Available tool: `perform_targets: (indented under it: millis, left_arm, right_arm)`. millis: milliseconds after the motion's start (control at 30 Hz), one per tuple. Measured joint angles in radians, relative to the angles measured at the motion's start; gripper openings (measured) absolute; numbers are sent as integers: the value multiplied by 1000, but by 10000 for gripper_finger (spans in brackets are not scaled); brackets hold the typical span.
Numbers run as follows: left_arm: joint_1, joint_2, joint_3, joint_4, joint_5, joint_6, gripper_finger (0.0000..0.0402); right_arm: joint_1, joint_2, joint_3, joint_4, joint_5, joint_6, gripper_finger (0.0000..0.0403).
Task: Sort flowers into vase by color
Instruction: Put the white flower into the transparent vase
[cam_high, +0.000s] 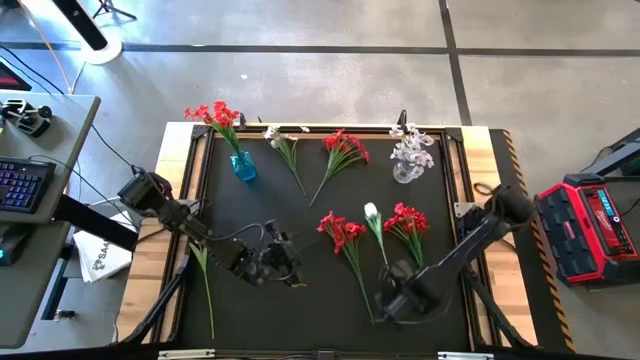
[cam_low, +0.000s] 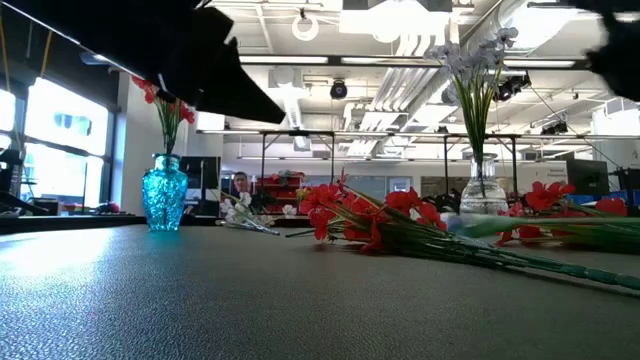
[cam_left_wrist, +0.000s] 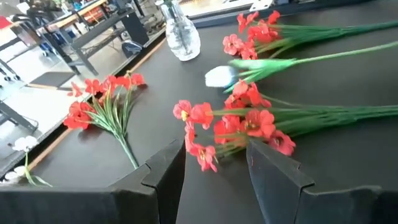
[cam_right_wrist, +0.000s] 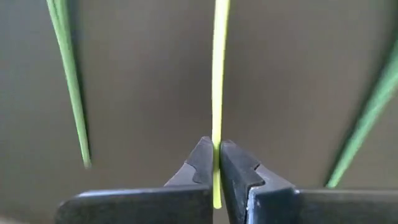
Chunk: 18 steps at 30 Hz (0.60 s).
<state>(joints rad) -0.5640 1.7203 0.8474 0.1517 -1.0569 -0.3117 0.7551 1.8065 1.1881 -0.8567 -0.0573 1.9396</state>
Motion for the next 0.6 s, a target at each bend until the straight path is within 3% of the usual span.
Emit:
perform_targets:
  millis: [133,233,333,433,600]
  left_arm:
    - [-21,0,0,-32,0,-47,160]
    - [-29,0,0,-33,-1,-55,160]
    - [-35,0,0,-32,-2,-62,160]
    - [-34,0,0,-26,-2,-74,160]
    - [-18,0,0,-21,-2,-105,160]
  right_arm:
    - [58,28,0,72,-122,-5,10]
    - [90,-4,0,19,-111,-3,38]
    - [103,-57,0,-92,3,-10,81]
    - [85,-100,0,-232,192,-8,127]
    - [-52,-103,0,-270,347,-131,181]
